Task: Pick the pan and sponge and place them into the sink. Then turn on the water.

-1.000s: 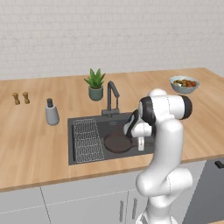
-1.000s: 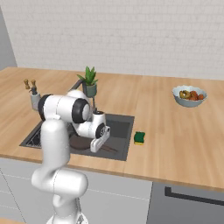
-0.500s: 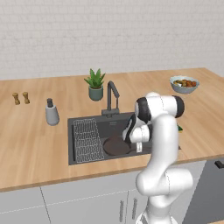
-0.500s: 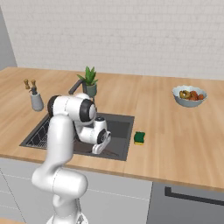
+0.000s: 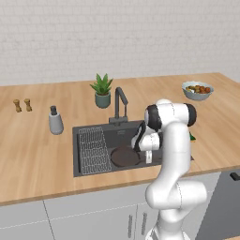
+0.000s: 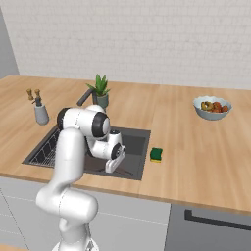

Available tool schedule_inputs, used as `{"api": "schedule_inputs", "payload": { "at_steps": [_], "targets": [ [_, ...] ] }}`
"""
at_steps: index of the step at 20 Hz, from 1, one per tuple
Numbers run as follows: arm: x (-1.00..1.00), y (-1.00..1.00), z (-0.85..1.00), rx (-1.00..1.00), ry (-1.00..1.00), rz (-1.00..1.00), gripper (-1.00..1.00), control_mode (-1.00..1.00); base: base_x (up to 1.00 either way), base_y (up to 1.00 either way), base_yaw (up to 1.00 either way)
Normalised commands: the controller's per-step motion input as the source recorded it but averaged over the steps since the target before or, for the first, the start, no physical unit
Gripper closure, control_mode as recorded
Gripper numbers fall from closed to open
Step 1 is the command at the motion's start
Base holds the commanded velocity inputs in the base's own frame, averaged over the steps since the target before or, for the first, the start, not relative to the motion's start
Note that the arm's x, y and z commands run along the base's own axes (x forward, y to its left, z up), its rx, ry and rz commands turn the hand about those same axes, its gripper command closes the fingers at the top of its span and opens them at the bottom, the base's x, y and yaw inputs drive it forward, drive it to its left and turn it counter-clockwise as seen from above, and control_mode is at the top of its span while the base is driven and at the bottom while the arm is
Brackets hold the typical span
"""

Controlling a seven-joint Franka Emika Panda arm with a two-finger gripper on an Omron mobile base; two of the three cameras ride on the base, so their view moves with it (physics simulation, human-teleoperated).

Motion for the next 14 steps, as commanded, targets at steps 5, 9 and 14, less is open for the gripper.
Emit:
{"api": "schedule_inputs", "payload": {
  "at_steps": [5, 9, 14],
  "targets": [
    [0.02, 0.00, -0.03, 0.00, 0.00, 0.00, -1.00, -1.00, 0.00, 0.00, 0.00],
    [0.01, 0.01, 0.12, 0.00, 0.02, 0.00, -1.00, -1.00, 0.00, 0.00, 0.00],
    [0.01, 0.06, 0.76, 0.00, 0.06, 0.00, -1.00, -1.00, 0.00, 0.00, 0.00]
  ]
}}
